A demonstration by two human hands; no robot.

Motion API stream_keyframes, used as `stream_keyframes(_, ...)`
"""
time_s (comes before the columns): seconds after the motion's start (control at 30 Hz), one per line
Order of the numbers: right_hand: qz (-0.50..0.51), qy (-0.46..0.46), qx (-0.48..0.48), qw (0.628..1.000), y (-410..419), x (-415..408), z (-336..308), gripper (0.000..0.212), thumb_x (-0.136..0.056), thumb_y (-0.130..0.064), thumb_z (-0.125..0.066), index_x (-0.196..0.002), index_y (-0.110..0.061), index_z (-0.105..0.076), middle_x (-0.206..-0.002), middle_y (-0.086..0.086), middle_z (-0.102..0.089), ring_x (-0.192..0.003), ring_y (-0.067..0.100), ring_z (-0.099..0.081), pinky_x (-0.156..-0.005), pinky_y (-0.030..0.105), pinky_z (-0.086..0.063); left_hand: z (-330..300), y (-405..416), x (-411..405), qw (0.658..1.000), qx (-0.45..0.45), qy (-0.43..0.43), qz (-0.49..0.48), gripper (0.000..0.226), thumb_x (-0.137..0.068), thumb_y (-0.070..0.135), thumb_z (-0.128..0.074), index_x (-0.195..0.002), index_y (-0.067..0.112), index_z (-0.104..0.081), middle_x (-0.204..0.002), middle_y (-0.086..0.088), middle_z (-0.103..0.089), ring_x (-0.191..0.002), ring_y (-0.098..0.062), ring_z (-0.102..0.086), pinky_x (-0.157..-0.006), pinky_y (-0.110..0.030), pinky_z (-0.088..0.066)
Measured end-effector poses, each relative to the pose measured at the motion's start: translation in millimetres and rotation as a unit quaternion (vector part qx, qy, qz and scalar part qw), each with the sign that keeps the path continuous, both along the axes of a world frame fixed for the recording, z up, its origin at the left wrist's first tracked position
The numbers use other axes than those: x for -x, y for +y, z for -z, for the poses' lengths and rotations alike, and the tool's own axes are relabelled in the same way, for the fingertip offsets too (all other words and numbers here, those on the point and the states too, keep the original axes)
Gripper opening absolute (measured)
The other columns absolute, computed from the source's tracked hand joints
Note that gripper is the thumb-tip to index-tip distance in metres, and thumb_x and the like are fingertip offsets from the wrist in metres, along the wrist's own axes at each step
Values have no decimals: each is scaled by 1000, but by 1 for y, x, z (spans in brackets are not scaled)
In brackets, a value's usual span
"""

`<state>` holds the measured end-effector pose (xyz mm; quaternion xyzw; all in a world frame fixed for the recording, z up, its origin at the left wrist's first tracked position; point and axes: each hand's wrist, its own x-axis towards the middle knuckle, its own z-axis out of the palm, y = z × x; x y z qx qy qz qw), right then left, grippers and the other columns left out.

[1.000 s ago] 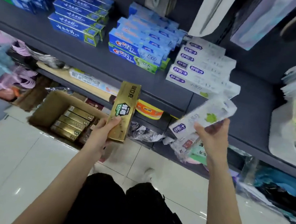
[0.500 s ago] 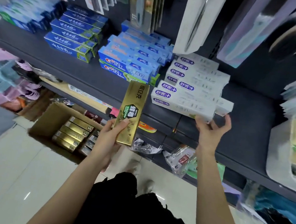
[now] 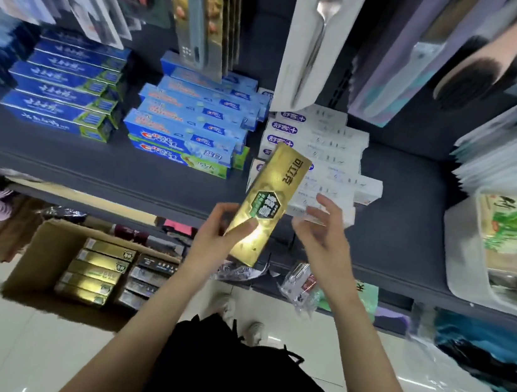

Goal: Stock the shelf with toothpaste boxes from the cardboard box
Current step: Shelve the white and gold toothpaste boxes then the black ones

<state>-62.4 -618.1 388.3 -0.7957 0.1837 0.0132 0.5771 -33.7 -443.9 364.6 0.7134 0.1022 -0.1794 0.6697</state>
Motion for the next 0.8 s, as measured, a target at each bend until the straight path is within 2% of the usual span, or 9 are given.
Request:
stream_keyframes(0.13, 83, 31, -188, 978, -1, 6, -10, 46, -90, -23, -63, -131, -26, -43, -110, -1, -68, -100, 13, -66, -88, 34, -53, -4, -33, -4, 985, -3, -66, 159, 39, -83, 41, -64, -117, 28, -48, -105, 15, -64, -86, 11, -60, -75, -8, -46)
stream_keyframes(0.2, 107, 10, -208, 972, -11, 13, -17, 42, -91, -18, -61, -129, -24, -44, -98, -6, -71, -90, 9, -68, -76, 28, -56, -6, -51, -4, 971, 17, -72, 227, 43, -85, 47, -57, -121, 29, -43, -107, 15, -62, -91, 9, -59, -82, -13, -46)
stream_keyframes(0.3, 154, -15, -180, 971, -44, 28, -33, 43, -91, -16, -60, -130, -26, -47, -89, -6, -71, -77, 9, -67, -60, 23, -54, -6, -73, -13, 927, -41, -152, 341, 63, -84, 66, -35, -135, 30, -42, -133, 8, -52, -125, -5, -44, -107, -29, -35)
stream_keyframes(0.37, 164, -5, -55, 985, -77, 36, -39, 52, -87, -30, -66, -135, -33, -46, -96, -1, -71, -88, 21, -67, -73, 35, -57, -3, -85, -30, 860, -178, -287, 382, 66, -86, 66, -29, -141, 31, -39, -148, 8, -36, -139, -12, -24, -115, -35, -20)
stream_keyframes(0.43, 121, 14, 171, 978, -111, 36, -45, 61, -83, -40, -68, -138, -32, -42, -96, 3, -68, -87, 25, -63, -79, 37, -52, 2, -95, -48, 785, -320, -360, 389, 70, -87, 59, -44, -148, 31, -24, -157, 5, -17, -145, -17, -8, -118, -43, -8)
stream_keyframes(0.5, 58, 42, 409, 910, -142, 24, -49, 61, -83, -37, -69, -137, -25, -43, -103, 7, -66, -90, 29, -62, -76, 36, -47, 10, -106, -59, 733, -428, -344, 402, 91, -84, 50, -60, -151, 28, -3, -160, 1, 3, -147, -19, 7, -117, -50, 2)
stream_keyframes(0.57, 8, 50, 550, 833, -167, 0, -52, 58, -81, -34, -70, -132, -18, -46, -110, 13, -64, -96, 36, -61, -79, 40, -44, 17, -116, -66, 696, -498, -309, 414, 107, -80, 48, -66, -150, 26, 12, -158, 1, 17, -145, -21, 16, -115, -54, 7)
stream_keyframes(0.63, -32, 40, 624, 780, -191, -29, -42, 54, -80, -30, -71, -128, -15, -50, -109, 16, -63, -99, 38, -58, -84, 43, -41, 21, -124, -70, 680, -530, -287, 417, 114, -77, 47, -69, -148, 27, 18, -157, 3, 22, -144, -22, 20, -112, -57, 9)
stream_keyframes(0.8, -103, 22, 683, 722, -226, -99, -11, 55, -74, -13, -72, -125, -12, -51, -114, 16, -58, -104, 39, -54, -89, 45, -40, 33, -129, -68, 661, -583, -273, 386, 109, -80, 49, -64, -147, 32, 20, -156, 11, 22, -145, -20, 19, -112, -63, 2)
